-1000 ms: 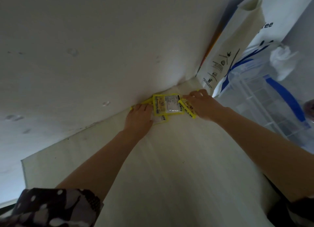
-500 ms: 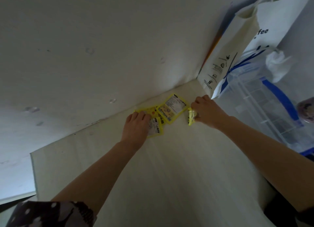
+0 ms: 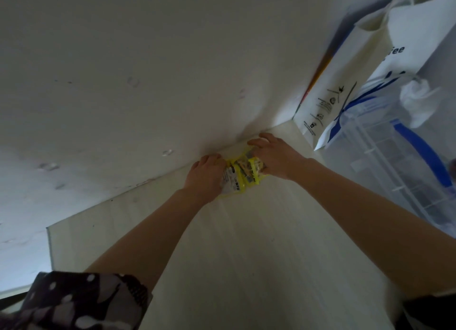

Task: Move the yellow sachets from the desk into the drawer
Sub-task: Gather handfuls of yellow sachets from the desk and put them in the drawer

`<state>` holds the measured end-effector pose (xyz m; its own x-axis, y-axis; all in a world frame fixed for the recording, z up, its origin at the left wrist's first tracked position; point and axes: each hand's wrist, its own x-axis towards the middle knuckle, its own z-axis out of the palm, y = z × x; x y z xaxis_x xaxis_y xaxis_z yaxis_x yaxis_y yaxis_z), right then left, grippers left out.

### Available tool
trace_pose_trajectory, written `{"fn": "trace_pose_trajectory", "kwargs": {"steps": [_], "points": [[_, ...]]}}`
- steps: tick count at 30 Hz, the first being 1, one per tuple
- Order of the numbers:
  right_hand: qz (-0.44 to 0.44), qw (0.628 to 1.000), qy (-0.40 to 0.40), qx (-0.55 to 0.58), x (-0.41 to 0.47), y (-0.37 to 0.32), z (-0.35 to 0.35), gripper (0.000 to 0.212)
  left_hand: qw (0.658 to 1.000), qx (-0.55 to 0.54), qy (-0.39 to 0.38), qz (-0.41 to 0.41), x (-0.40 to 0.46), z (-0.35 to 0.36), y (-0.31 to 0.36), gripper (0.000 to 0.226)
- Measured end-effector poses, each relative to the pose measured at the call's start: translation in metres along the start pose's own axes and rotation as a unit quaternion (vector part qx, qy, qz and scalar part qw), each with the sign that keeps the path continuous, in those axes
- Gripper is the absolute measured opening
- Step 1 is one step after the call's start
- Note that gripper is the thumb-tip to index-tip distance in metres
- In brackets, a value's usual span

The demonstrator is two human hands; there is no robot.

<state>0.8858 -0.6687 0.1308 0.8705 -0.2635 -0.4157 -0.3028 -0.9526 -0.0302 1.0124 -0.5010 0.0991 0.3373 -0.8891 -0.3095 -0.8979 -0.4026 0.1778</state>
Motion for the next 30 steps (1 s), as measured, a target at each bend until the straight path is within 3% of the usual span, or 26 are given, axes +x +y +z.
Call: {"fn": "trace_pose_trajectory", "kwargs": {"steps": [3,7,19,25,30], "points": [[-0.004,0.999,-0.031,-0.017,0.009,-0.001,0.002,0.064,1.000,0.006,-0.014,-0.005,0.006,0.005,-0.004,0.066],[0.009,0.998,-0.061,-0.018,0.013,-0.002,0.009,0.066,1.000,-0.002,0.000,-0.004,0.006,0.007,-0.004,0.057],[0.042,0.995,0.048,0.079,-0.020,0.005,0.018,0.044,0.998,-0.018,0.062,-0.020,-0.019,0.006,-0.002,0.039],[0.084,0.961,0.072,0.253,-0.060,0.003,0.021,0.045,0.981,-0.159,0.034,-0.103,-0.049,0.005,0.003,0.038],[0.154,0.912,0.101,0.368,-0.100,-0.009,0.038,0.048,0.925,-0.317,0.047,-0.203,-0.092,0.010,0.011,0.040]]}}
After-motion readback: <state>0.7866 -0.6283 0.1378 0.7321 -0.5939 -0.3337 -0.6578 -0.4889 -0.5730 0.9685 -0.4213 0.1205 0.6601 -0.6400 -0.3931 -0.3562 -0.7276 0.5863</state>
